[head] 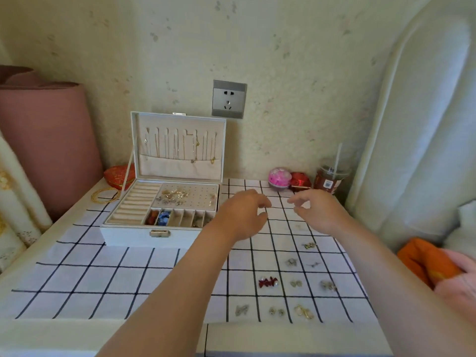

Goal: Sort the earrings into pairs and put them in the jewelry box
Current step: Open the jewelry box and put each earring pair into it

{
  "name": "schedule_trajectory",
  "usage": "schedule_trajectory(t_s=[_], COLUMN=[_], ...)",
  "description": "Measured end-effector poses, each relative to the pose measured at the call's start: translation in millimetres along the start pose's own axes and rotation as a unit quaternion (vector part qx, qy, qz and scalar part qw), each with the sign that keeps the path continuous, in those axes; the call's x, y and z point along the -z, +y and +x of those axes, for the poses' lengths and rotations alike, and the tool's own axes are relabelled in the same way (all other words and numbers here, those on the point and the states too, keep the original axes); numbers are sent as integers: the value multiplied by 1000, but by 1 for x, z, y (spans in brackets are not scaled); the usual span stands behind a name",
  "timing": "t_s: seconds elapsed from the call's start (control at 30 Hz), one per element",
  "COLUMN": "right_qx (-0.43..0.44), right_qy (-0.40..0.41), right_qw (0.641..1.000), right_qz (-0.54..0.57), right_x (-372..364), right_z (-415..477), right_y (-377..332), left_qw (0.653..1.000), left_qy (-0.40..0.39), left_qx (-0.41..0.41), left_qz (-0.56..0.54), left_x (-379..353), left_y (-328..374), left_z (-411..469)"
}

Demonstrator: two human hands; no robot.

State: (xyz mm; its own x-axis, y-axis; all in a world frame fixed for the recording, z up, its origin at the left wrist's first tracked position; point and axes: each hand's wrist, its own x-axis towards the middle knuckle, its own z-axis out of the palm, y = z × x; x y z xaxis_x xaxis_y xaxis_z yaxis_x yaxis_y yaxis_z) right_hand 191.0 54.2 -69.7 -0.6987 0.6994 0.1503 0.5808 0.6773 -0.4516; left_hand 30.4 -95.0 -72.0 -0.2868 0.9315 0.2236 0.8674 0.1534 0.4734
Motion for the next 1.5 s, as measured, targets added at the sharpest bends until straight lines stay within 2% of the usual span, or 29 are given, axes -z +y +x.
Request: schedule_trajectory(t_s=[0.17, 0.33, 0.43, 0.77, 0.97, 1.2, 1.33, 1.5], right_qx=[-44, -38, -41, -60, -76, -82, -64, -44], right_qy=[-56, -92, -107, -100, -106, -65, -44, -10], right_qw=[997, 993, 991, 992, 990, 994, 997, 991], right_qz=[-43, -67, -69, -51, -43, -29, 17, 126], right_x=[3, -5, -11, -13, -14, -15, -16, -17], right_z=[-10, -5, -1, 3, 3, 6, 8, 12], right_y=[37, 45, 44, 40, 40, 40, 28, -7], left_qw=[997, 994, 993, 996, 996, 996, 992, 977], left_qy=[-72, -89, -82, -17, -13, -15, 7, 76], left_qx=[-5, 4, 16, 84, 92, 85, 116, 130], left_qz=[31, 66, 78, 4, 5, 33, -39, -149], left_x=[-43, -77, -87, -93, -92, -91, -78, -45], left_y=[28, 41, 45, 39, 42, 42, 38, 28], left_z=[17, 35, 43, 51, 50, 50, 49, 40])
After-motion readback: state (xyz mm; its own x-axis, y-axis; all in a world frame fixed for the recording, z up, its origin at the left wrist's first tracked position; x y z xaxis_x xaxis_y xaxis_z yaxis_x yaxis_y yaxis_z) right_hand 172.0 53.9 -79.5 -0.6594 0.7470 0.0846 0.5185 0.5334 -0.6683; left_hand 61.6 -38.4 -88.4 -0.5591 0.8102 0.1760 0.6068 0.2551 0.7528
